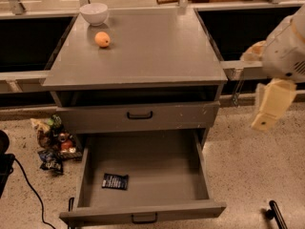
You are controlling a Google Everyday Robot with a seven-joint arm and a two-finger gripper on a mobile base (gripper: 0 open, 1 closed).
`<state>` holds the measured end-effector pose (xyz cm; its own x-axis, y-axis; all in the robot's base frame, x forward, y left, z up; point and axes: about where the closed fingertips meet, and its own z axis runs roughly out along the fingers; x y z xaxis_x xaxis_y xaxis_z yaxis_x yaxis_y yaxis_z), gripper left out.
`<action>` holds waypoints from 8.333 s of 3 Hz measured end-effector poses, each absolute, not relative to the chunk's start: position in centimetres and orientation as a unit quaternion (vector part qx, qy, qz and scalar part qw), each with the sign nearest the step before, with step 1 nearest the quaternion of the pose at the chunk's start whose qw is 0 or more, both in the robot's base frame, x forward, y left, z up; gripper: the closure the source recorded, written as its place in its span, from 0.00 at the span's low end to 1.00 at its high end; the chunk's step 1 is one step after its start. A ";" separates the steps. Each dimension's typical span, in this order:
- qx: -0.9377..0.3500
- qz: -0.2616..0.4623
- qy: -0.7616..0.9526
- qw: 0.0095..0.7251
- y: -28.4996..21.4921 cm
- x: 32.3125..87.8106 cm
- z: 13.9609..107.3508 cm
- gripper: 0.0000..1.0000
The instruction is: Pick rxbar blueberry from middle drawer and place on counter
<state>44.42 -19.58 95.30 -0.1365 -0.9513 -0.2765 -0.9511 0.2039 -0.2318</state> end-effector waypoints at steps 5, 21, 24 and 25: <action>-0.668 0.202 0.662 0.273 -9.0 46.3 79.6 0.00; -0.613 0.275 0.661 0.335 13.4 54.9 39.0 0.00; -0.616 0.280 0.649 0.348 17.1 56.0 34.3 0.19; -0.616 0.276 0.650 0.349 17.1 56.1 34.3 0.42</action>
Offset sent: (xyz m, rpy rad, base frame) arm 0.0137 0.1000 -0.1386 0.4430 0.1096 0.2690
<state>56.06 17.05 34.29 0.0026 -0.6081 -0.7939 -0.9934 0.0897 -0.0719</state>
